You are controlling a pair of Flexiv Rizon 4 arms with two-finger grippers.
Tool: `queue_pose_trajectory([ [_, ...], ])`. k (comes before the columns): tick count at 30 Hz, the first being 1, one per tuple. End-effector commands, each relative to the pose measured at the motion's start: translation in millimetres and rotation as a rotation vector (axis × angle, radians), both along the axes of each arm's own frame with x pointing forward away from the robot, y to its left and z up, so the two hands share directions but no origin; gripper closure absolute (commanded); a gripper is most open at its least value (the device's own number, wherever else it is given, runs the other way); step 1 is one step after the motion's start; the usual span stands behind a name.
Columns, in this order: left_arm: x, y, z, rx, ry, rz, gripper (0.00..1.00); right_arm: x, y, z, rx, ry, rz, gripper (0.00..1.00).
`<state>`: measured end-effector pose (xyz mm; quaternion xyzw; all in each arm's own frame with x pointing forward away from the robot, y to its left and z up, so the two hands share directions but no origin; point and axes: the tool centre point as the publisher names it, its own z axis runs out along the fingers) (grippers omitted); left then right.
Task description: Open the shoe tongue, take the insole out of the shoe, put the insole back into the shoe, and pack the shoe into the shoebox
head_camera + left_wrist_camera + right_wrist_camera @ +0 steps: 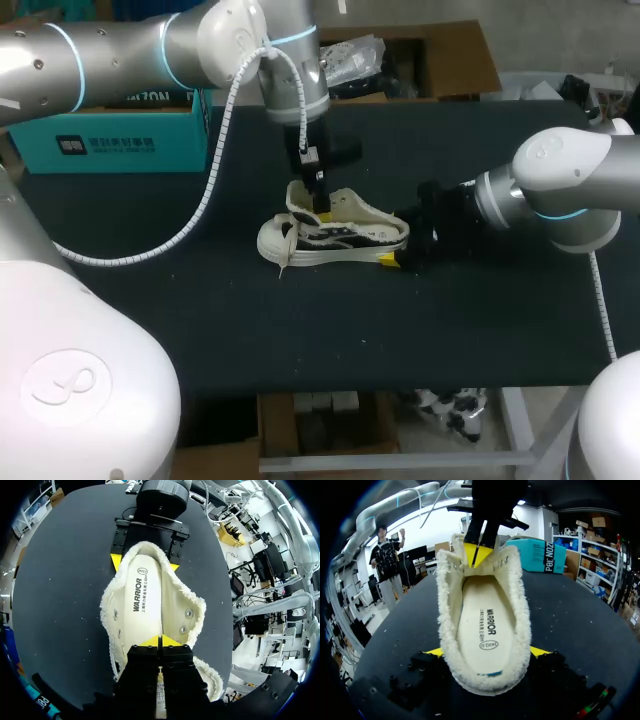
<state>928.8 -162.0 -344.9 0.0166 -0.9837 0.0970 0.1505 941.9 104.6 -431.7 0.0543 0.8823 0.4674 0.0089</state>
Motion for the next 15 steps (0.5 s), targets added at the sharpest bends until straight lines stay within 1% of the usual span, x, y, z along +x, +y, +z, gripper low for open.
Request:
queue_pose_trajectory([
  [1,7.5,-11,-14.3,-0.002,0.038,-0.024,1.00,0.5,-1,-8,0.005,0.000,0.002,1.00],
  [9,-5.1,-17,-24.1,0.019,0.039,-0.056,1.00,0.5,-1,-8,0.005,0.000,0.002,1.00],
  [15,-16.4,-18,-36.4,0.046,0.017,-0.057,1.00,0.5,-1,-8,0.005,0.000,0.002,1.00],
])
